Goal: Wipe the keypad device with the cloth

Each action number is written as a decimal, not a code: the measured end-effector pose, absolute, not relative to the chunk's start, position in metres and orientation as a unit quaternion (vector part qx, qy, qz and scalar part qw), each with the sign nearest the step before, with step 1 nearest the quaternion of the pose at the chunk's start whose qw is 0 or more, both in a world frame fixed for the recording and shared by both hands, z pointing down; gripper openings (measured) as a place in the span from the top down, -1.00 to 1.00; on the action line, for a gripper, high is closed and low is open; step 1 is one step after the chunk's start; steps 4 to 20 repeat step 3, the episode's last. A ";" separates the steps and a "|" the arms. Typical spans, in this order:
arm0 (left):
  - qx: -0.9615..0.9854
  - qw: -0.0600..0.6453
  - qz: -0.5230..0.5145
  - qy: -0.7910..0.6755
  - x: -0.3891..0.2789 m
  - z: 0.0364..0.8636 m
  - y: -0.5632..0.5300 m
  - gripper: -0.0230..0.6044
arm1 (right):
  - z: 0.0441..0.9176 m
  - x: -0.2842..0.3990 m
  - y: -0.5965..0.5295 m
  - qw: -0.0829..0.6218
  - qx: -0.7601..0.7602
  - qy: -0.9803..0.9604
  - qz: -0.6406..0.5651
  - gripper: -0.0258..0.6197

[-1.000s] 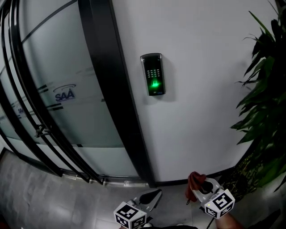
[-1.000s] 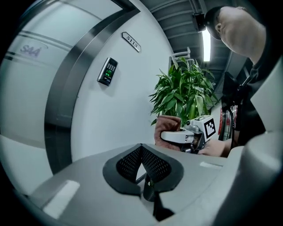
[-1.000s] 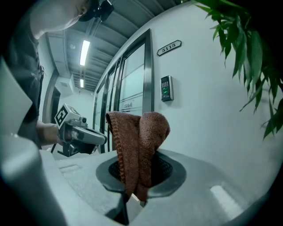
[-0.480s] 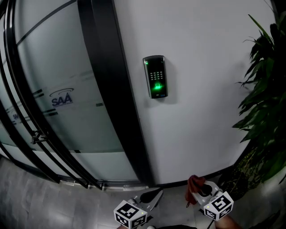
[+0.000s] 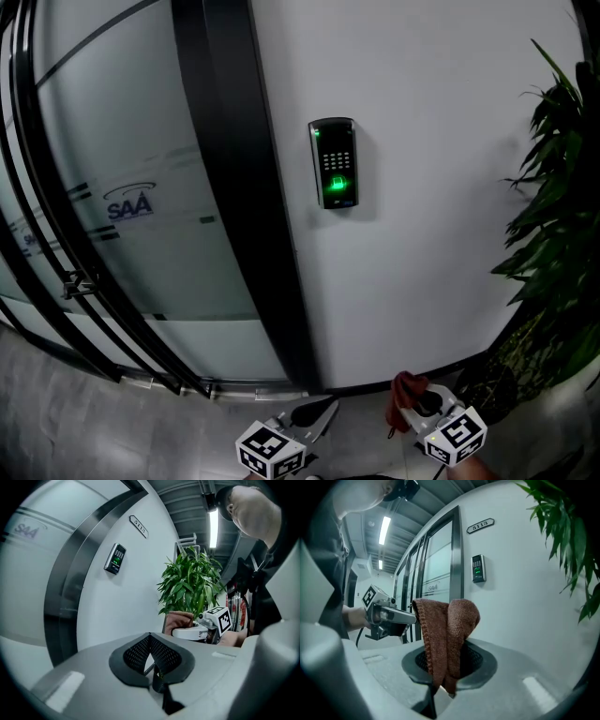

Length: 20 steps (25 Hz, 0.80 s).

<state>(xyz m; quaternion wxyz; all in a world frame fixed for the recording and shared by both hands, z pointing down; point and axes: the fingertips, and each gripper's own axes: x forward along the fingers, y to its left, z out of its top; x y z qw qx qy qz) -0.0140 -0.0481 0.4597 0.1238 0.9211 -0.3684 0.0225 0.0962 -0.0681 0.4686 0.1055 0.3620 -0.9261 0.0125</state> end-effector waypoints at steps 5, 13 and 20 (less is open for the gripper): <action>0.920 0.136 0.020 -0.366 -0.014 0.459 -0.048 0.87 | 0.470 0.095 -0.070 0.107 0.362 -0.926 0.014 0.75; 0.920 0.136 0.020 -0.366 -0.014 0.459 -0.048 0.87 | 0.470 0.095 -0.070 0.107 0.362 -0.926 0.014 0.75; 0.920 0.136 0.020 -0.366 -0.014 0.459 -0.048 0.87 | 0.470 0.095 -0.070 0.107 0.362 -0.926 0.014 0.75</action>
